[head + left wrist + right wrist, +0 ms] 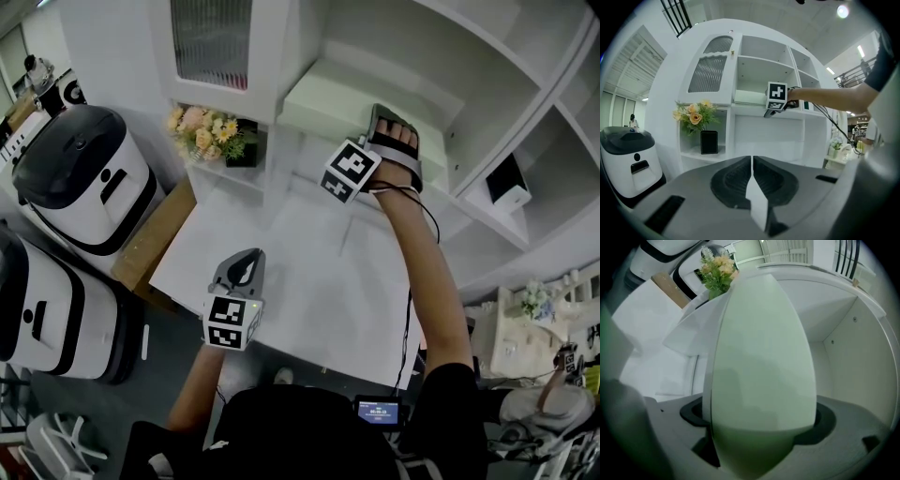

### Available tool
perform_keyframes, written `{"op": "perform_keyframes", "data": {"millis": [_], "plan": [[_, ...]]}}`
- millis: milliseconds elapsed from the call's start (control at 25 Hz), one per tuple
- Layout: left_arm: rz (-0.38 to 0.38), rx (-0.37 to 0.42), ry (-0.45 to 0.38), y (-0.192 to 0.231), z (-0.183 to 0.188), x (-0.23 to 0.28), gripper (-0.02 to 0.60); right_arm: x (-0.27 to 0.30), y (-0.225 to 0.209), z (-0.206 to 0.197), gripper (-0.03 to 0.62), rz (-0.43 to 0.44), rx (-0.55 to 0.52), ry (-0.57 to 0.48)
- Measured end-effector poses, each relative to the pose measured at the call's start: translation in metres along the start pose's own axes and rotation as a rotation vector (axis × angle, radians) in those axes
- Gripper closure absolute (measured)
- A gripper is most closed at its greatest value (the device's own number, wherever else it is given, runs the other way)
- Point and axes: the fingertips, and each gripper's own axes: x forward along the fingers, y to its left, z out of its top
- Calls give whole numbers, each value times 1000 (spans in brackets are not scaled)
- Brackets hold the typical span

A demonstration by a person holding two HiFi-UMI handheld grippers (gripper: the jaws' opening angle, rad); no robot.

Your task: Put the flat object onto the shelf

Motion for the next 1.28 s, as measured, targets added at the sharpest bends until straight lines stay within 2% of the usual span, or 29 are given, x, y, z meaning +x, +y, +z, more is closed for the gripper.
{"op": "perform_keyframes", "data": {"millis": [320, 680, 880, 1160, 1280], "plan": [[-9, 2, 9, -5, -4, -3, 566, -13, -3, 8, 141, -15, 54, -90], [-18, 16, 0, -12, 3, -10, 566, -33, -2, 1, 141, 5, 135, -122], [-21, 29, -3, -15, 6, -14, 566, -46, 0, -1, 143, 51, 190, -143], [-20, 43, -17, -18, 16, -25, 566, -68, -7, -7, 143, 42, 252, -170], [-23, 51, -21, -21, 19, -30, 566, -79, -7, -10, 143, 63, 293, -178]]}}
